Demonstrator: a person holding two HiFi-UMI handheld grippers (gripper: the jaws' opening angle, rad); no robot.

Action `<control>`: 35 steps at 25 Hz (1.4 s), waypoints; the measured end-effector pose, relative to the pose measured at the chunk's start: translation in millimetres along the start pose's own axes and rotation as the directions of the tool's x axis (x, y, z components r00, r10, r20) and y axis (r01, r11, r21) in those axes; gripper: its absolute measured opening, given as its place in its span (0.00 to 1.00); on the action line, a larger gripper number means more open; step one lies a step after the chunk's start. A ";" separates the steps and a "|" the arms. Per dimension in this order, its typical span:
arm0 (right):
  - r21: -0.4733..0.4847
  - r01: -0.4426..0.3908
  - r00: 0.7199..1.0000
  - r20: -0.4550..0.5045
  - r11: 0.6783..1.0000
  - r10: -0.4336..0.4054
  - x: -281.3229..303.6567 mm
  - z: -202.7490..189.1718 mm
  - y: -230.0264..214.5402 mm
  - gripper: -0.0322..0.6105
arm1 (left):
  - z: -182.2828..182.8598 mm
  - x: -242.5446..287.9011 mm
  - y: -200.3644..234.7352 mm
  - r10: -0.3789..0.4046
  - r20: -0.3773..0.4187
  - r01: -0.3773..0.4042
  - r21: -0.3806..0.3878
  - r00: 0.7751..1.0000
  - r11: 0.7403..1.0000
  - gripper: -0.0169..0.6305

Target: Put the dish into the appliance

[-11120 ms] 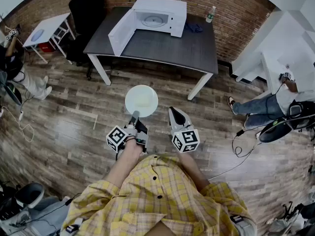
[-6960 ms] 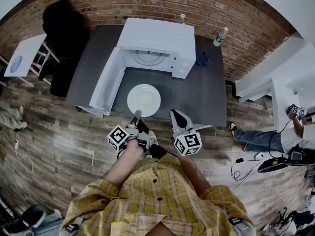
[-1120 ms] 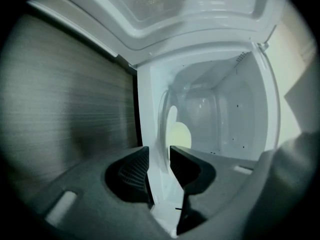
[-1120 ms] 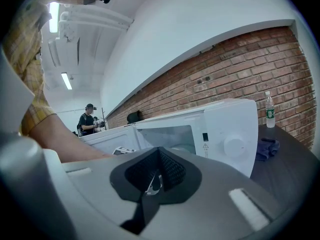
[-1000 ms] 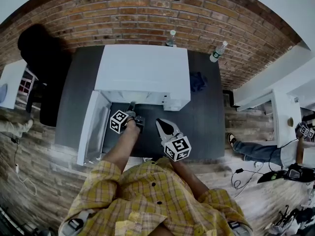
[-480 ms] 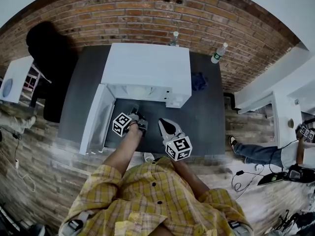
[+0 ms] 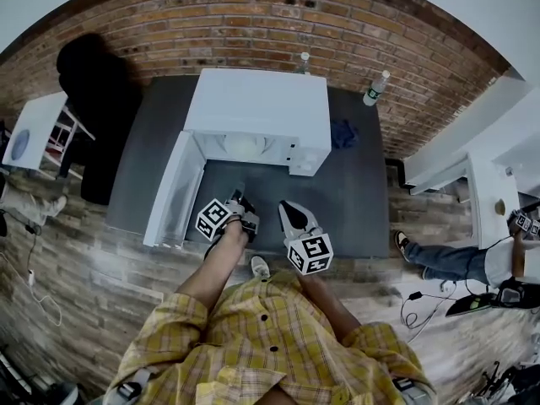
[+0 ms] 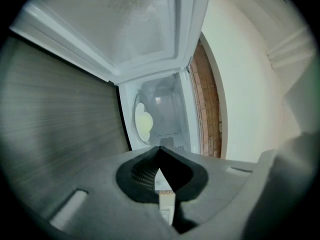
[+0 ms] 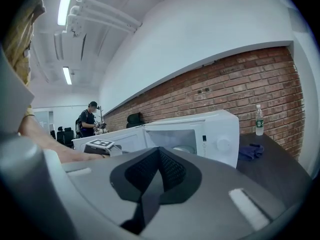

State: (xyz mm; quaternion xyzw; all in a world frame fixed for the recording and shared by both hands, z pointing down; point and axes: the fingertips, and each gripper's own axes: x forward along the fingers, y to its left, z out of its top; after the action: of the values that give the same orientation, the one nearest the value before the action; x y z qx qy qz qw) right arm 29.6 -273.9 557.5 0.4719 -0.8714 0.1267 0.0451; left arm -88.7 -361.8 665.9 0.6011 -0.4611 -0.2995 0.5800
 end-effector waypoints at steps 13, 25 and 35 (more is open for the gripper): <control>0.027 0.063 0.998 0.014 0.998 -0.063 -44.0 -11.5 23.7 0.06 | -28.8 -75.1 -24.6 -0.015 -0.063 0.034 0.308 0.998 0.951 0.03; 0.048 0.057 0.998 0.014 0.997 -0.058 -67.5 -14.1 44.9 0.05 | -48.6 -125.7 -80.7 -0.069 -0.126 0.136 0.669 0.990 0.730 0.03; 0.043 0.019 0.999 0.048 0.999 -0.021 -78.7 -9.6 60.3 0.06 | -69.5 -166.4 -102.8 -0.075 -0.152 0.169 0.879 0.986 0.446 0.03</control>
State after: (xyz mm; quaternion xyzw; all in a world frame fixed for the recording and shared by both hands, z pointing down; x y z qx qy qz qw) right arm 22.3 -176.1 540.4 0.4844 -0.8645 0.1334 0.0149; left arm -71.0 -192.6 547.1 0.8595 -0.4781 -0.0285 0.1782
